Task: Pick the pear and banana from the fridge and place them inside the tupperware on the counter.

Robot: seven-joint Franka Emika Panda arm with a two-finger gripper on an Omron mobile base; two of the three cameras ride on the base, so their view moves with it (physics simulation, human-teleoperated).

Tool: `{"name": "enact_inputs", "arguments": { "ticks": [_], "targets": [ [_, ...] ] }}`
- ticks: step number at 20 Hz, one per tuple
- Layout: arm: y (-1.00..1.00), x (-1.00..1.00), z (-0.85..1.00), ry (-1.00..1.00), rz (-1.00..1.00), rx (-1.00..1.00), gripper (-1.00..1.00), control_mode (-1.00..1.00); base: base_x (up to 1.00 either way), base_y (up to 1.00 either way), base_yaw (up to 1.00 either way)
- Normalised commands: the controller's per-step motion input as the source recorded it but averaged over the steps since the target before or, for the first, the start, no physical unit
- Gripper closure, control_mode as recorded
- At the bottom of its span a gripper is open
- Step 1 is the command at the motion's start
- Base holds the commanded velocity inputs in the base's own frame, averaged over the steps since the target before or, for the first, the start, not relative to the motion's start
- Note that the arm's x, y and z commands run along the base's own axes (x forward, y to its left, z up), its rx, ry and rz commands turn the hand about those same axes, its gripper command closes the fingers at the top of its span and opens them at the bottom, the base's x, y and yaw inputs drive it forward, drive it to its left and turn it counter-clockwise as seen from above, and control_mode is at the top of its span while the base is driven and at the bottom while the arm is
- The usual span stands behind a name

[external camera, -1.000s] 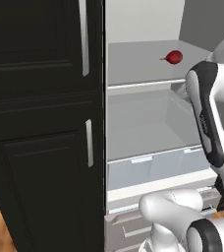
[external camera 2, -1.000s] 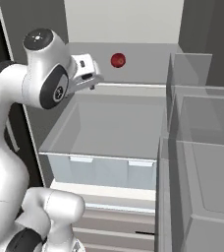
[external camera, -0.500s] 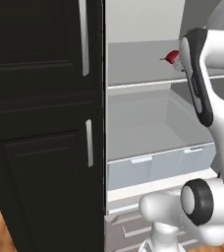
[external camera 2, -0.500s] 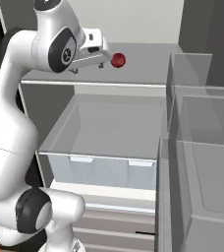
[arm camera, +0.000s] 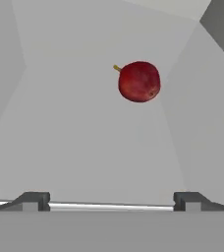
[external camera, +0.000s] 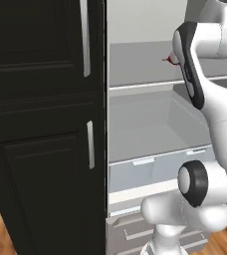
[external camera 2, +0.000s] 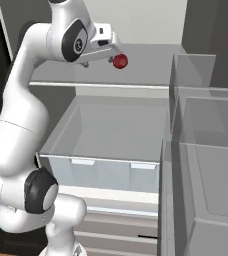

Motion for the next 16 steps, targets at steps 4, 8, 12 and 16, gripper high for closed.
{"name": "enact_inputs", "arguments": {
  "ticks": [4,8,12,16],
  "targets": [
    [-0.17,0.47,0.00,0.00,0.00,0.00,-1.00,-1.00,0.00,0.00,0.00],
    [-0.18,0.46,-0.03,0.00,0.00,0.00,-1.00,-1.00,0.00,0.00,0.00],
    [-0.15,0.46,-0.08,0.00,0.00,0.00,-1.00,-1.00,0.00,0.00,0.00],
    [-0.09,0.48,-0.14,0.00,0.00,0.00,-1.00,-1.00,0.00,0.00,0.00]
  ]
}}
